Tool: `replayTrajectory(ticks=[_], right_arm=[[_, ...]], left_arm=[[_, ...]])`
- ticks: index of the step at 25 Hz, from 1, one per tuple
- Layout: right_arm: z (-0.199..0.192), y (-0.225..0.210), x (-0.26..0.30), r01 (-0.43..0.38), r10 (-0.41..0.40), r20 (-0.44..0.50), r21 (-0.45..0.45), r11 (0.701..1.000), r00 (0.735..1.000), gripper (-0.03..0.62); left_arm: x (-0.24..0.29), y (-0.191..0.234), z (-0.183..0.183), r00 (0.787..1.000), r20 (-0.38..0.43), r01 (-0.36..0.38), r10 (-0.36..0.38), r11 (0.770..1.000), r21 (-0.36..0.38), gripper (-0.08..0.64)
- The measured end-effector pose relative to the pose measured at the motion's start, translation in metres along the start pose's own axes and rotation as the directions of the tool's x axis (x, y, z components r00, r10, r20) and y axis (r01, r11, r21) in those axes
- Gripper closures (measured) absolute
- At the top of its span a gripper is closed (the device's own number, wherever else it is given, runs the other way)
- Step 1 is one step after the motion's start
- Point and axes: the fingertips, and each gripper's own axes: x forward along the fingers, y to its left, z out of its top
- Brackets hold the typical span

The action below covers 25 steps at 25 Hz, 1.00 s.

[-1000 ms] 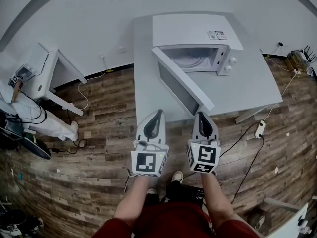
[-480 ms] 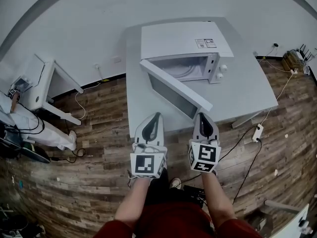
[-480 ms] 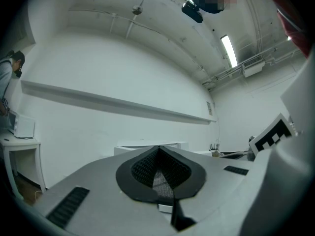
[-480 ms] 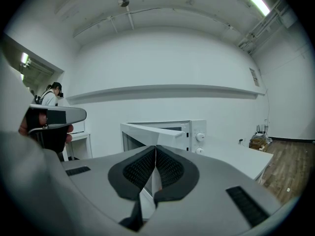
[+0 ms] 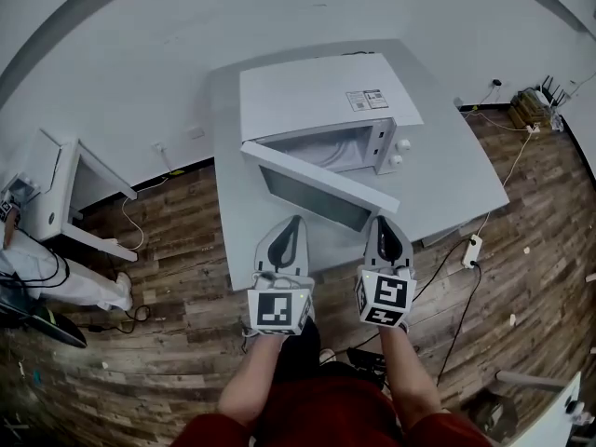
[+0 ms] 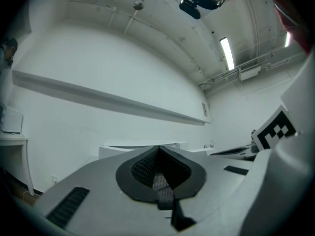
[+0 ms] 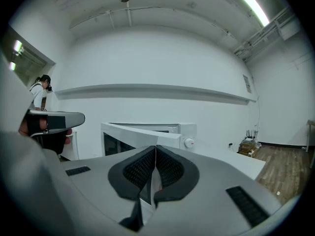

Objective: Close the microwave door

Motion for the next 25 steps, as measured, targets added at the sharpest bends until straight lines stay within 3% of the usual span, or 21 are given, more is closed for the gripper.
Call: replayTrajectory(ticks=[7, 15, 25], right_arm=[[0.001, -0.013, 0.042, 0.056, -0.056, -0.023, -0.013, 0.998, 0.998, 0.565], [0.007, -0.024, 0.081, 0.121, -0.123, -0.041, -0.041, 0.992, 0.992, 0.565], [0.014, -0.036, 0.121, 0.126, -0.128, -0.044, -0.042, 0.991, 0.991, 0.565]], left_arm=[[0.049, 0.014, -0.003, 1.0, 0.009, 0.004, -0.004, 1.0, -0.027, 0.534], [0.09, 0.021, -0.006, 0.997, 0.033, 0.073, -0.071, 0.996, -0.056, 0.534], [0.122, 0.033, -0.008, 0.997, 0.035, 0.073, -0.07, 0.994, -0.081, 0.534]])
